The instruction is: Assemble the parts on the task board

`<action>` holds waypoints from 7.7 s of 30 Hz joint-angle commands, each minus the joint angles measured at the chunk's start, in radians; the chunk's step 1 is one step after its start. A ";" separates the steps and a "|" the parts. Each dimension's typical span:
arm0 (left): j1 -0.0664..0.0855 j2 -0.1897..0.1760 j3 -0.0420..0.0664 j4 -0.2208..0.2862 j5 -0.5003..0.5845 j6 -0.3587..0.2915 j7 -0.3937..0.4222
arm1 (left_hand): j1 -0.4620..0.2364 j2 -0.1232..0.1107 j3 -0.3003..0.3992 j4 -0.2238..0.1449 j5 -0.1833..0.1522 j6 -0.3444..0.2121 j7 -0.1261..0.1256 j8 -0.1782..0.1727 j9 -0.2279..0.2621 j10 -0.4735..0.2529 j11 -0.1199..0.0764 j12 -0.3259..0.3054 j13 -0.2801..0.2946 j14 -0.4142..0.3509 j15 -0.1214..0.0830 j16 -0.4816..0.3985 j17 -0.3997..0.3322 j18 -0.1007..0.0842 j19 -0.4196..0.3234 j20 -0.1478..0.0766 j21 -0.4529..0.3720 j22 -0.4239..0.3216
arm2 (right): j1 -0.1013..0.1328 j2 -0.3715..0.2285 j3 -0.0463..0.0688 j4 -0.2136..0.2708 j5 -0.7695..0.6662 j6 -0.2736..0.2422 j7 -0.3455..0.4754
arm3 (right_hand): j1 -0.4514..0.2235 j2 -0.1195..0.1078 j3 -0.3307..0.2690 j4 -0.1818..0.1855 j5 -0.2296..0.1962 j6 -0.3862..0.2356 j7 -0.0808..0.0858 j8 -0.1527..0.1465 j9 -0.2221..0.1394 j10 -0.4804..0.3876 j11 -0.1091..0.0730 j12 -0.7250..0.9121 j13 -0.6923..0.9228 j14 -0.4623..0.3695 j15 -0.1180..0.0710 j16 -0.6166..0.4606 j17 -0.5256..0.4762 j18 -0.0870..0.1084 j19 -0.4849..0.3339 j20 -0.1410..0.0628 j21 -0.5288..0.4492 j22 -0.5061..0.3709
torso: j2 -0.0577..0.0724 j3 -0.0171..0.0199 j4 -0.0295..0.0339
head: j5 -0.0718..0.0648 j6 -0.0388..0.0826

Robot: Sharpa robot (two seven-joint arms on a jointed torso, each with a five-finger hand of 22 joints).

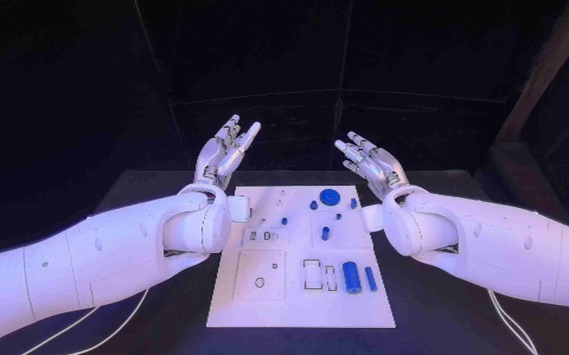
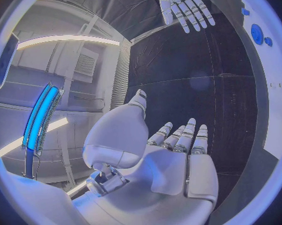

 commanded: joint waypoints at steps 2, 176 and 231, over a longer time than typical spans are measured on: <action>0.002 0.001 0.001 0.000 0.007 0.041 0.074 | 0.006 0.003 0.003 0.004 0.002 0.008 0.132 0.006 0.001 0.004 0.008 0.007 0.002 0.000 0.009 0.007 0.001 0.007 0.001 0.005 0.004 0.001 | 0.011 0.005 -0.007 -0.010 -0.059 0.133 -0.021 | 0.145 -0.023 0.054 -0.120 -0.062 0.039 0.126 0.010 0.005 0.060 0.030 0.014 0.009 0.078 0.018 0.026 0.011 0.026 0.082 0.010 0.045 0.018 | 0.000 -0.0001 -0.0004 | 0.000 0.000; 0.077 -0.100 -0.009 0.050 -0.115 0.430 -0.254 | 0.207 -0.012 -0.062 -0.200 -0.022 0.750 0.134 0.108 0.046 0.913 -0.014 0.123 0.056 0.799 -0.040 0.097 0.074 0.051 0.729 0.000 0.234 0.062 | 0.161 0.291 -0.018 -0.310 -1.480 0.137 -0.602 | 0.286 -0.358 0.642 0.057 -0.213 0.938 0.024 0.076 0.055 0.877 -0.112 0.277 0.042 0.988 -0.215 0.810 0.496 0.068 1.146 -0.177 1.227 0.872 | 0.199 -0.0103 0.0547 | -0.042 0.027; 0.090 -0.094 -0.009 0.048 -0.115 0.433 -0.260 | 0.207 -0.010 -0.063 -0.200 -0.022 0.749 0.135 0.106 0.046 0.913 -0.013 0.121 0.056 0.799 -0.039 0.094 0.074 0.051 0.729 0.001 0.233 0.061 | 0.160 0.399 -0.018 -0.434 -1.507 0.257 -0.652 | 0.275 -0.364 0.648 0.064 -0.219 0.925 0.030 0.068 0.053 0.859 -0.105 0.262 0.041 0.992 -0.209 0.810 0.494 0.067 1.151 -0.172 1.232 0.881 | 0.201 -0.0099 0.0522 | -0.025 0.009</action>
